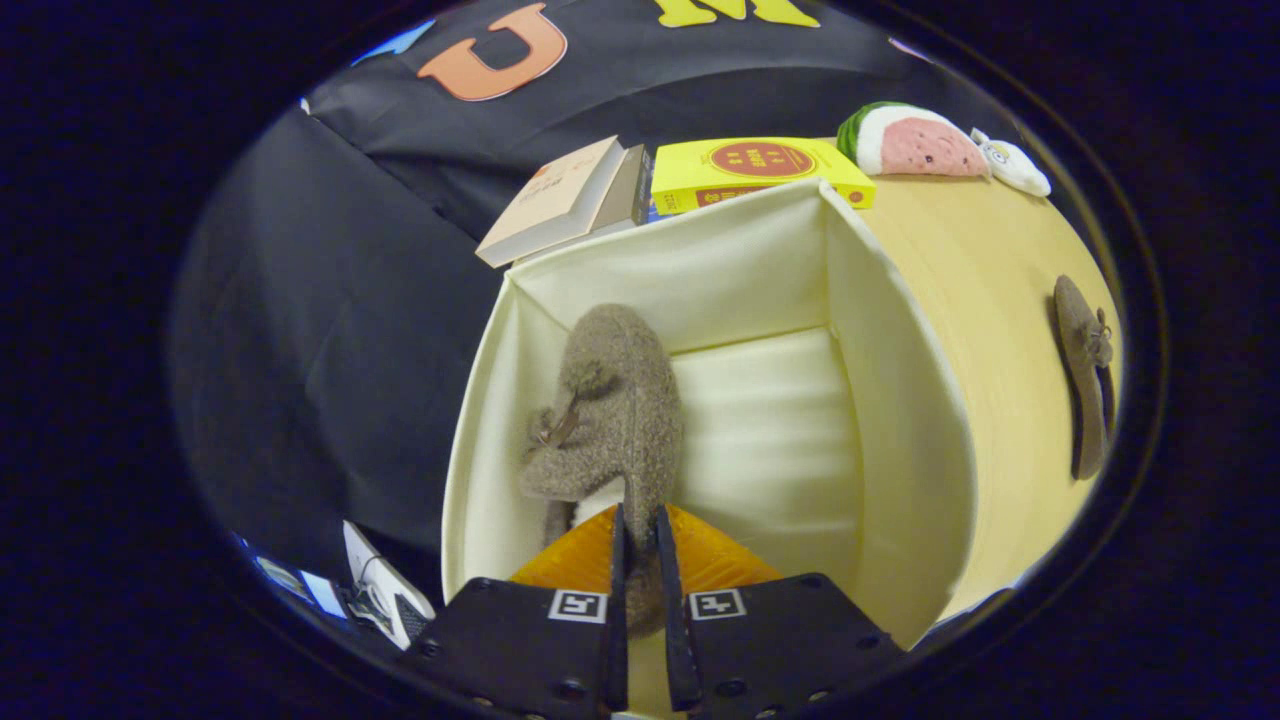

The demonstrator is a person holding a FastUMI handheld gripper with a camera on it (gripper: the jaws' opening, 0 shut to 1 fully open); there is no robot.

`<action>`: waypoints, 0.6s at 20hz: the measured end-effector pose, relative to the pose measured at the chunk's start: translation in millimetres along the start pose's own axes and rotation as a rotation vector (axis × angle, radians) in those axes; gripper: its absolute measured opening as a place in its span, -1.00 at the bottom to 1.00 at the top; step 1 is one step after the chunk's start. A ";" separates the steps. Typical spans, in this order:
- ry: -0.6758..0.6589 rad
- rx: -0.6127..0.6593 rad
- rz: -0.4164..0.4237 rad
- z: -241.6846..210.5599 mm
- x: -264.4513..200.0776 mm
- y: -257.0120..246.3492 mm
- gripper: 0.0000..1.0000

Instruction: Open the storage box then place both shoes into the box .Put the left shoe in first, then the right shoe, with the right side of both shoes facing outward in a uniform manner.

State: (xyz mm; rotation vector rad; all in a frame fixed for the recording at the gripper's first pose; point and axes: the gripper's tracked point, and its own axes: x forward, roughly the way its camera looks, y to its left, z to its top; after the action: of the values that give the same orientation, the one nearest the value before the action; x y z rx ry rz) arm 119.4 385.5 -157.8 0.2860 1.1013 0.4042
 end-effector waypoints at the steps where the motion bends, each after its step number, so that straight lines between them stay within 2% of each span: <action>1: -0.007 -0.003 -0.004 0.1 -4.9 -1.7 -0.62; 2: -0.018 -0.009 0.003 1.2 -11.0 -1.3 -0.62; 5: -0.053 -0.052 0.009 6.5 -33.8 -4.7 0.04; 8: -0.101 -0.088 0.009 15.3 -60.5 -16.0 0.20; 12: -0.146 -0.187 0.018 18.7 -100.1 -35.6 0.58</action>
State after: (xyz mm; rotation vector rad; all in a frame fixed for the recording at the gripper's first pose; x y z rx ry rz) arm 103.3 308.0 -84.5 0.1581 0.9120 0.4916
